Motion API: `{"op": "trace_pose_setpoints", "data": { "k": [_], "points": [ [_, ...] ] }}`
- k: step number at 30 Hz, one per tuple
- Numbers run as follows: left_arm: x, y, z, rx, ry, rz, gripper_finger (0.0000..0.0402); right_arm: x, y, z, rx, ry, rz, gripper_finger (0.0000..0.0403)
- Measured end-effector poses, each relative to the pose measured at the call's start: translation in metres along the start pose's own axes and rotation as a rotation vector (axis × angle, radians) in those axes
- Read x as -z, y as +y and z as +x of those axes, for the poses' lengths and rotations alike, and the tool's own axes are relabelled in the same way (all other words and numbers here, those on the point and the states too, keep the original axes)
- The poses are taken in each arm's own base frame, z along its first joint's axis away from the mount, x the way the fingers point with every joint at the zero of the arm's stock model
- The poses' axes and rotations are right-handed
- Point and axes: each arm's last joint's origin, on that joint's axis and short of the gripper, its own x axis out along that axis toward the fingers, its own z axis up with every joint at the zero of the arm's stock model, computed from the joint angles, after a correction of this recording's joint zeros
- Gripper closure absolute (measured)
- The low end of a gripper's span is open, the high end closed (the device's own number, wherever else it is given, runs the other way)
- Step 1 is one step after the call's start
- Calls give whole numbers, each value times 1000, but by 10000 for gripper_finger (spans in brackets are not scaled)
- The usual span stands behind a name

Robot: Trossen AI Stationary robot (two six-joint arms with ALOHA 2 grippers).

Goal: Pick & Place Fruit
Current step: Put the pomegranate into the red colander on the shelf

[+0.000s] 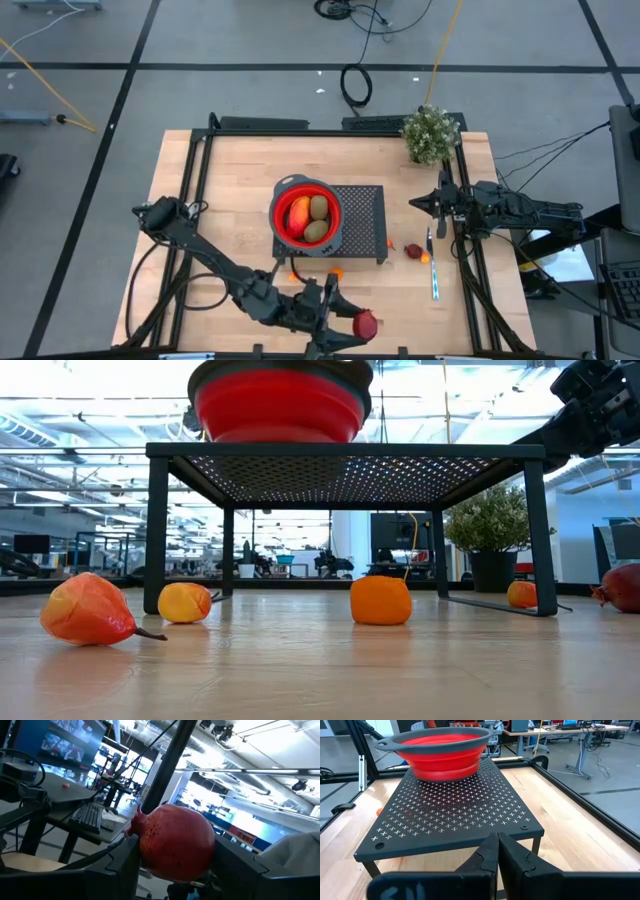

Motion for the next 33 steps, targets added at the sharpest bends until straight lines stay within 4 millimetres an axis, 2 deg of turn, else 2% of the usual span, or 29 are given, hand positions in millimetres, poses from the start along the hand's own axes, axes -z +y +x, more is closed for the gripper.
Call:
{"op": "trace_pose_setpoints", "data": {
  "k": [4,10,15,21,27,33],
  "points": [
    [-1,3,0,-73,-30,-82,192,0,0,0,0,-1,0,403],
    [-6,17,3,-254,-151,-346,192,0,0,0,0,0,0,403],
    [-11,25,4,-303,-242,-534,192,0,0,0,0,0,0,403],
    [-18,33,6,-303,-331,-679,192,0,0,0,0,0,0,403],
    [-20,36,7,-306,-341,-686,192,0,0,0,0,0,0,403],
    [-13,38,8,-361,-249,-485,192,0,0,0,0,0,0,403]
  ]
}}
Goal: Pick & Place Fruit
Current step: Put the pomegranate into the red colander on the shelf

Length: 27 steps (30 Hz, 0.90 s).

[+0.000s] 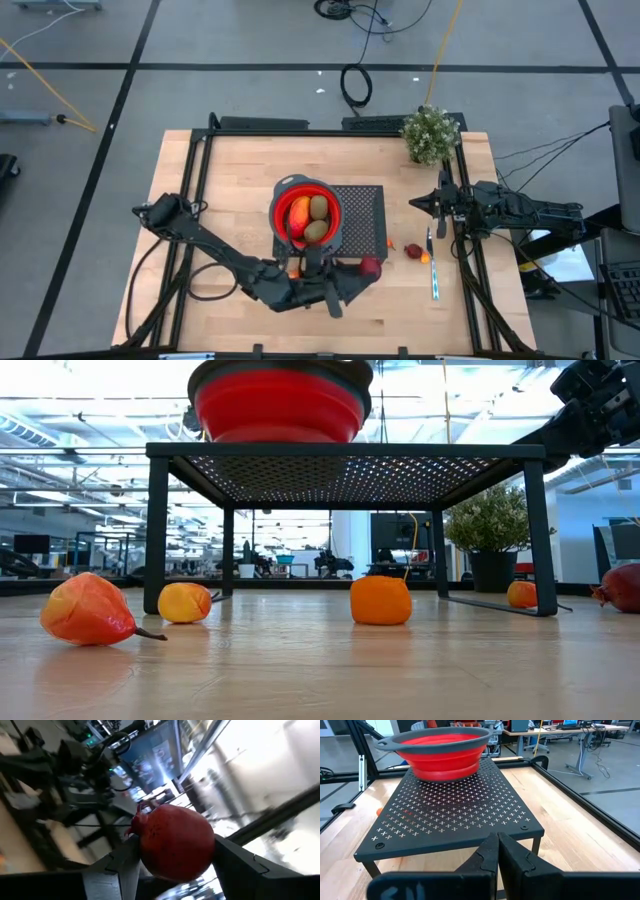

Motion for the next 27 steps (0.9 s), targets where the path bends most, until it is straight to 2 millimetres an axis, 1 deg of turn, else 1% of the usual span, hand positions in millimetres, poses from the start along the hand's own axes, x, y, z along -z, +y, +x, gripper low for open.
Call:
{"op": "trace_pose_setpoints", "data": {
  "k": [6,8,10,15,20,27],
  "points": [
    [5,11,1,-100,47,173,192,0,0,0,0,0,0,403],
    [2,16,0,-154,80,231,192,0,0,0,0,0,0,403],
    [-6,17,-4,-224,103,273,192,0,0,0,0,1,0,403],
    [-37,19,-16,-388,156,336,192,0,0,0,0,0,0,403],
    [-75,18,-27,-491,184,417,192,0,0,0,0,0,0,403],
    [-120,30,-37,-628,284,519,192,0,0,0,0,0,0,403]
  ]
}}
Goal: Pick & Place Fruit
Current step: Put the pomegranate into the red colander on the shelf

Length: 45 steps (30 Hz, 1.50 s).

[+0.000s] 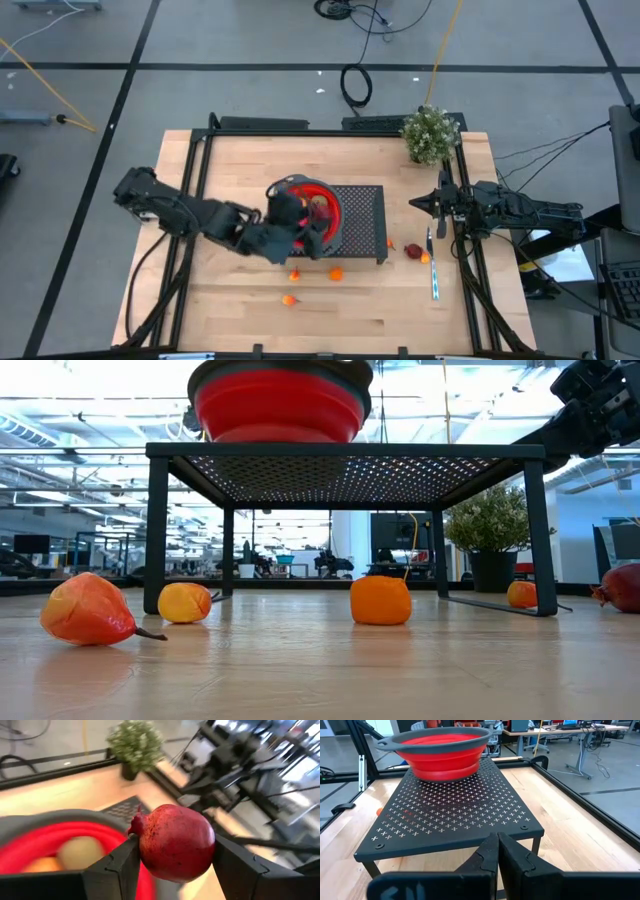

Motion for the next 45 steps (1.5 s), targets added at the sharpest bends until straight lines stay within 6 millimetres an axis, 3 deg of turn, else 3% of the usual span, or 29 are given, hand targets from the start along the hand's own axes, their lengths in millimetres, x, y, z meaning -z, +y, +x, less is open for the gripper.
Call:
{"op": "trace_pose_setpoints", "data": {
  "k": [9,16,23,32,45],
  "points": [
    [-17,42,9,-146,213,105,192,0,0,0,0,0,0,403],
    [-22,61,18,-185,354,164,192,0,0,0,0,0,0,403],
    [-25,61,22,-119,404,226,192,0,0,0,0,0,0,403],
    [-35,43,32,59,275,284,192,0,0,0,0,0,0,403],
    [-10,41,76,50,377,292,192,0,0,0,0,4,0,403]
  ]
}}
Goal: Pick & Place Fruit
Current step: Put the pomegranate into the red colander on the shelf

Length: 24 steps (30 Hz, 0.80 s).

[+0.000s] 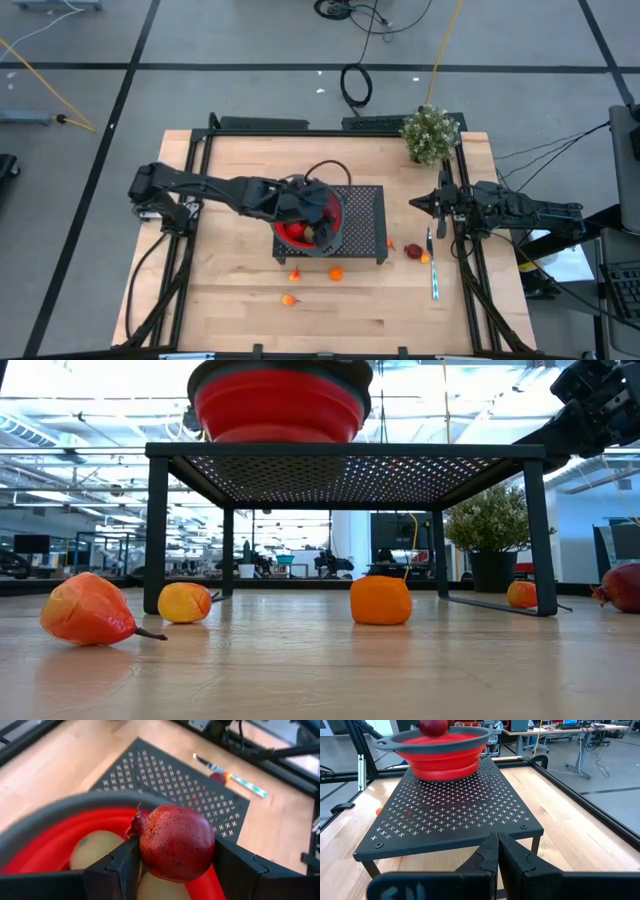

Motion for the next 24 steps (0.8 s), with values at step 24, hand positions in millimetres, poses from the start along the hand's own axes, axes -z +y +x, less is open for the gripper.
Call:
{"op": "trace_pose_setpoints", "data": {
  "k": [24],
  "points": [
    [7,-1,10,-7,63,-54,192,0,0,0,1,3,0,403]
  ]
}}
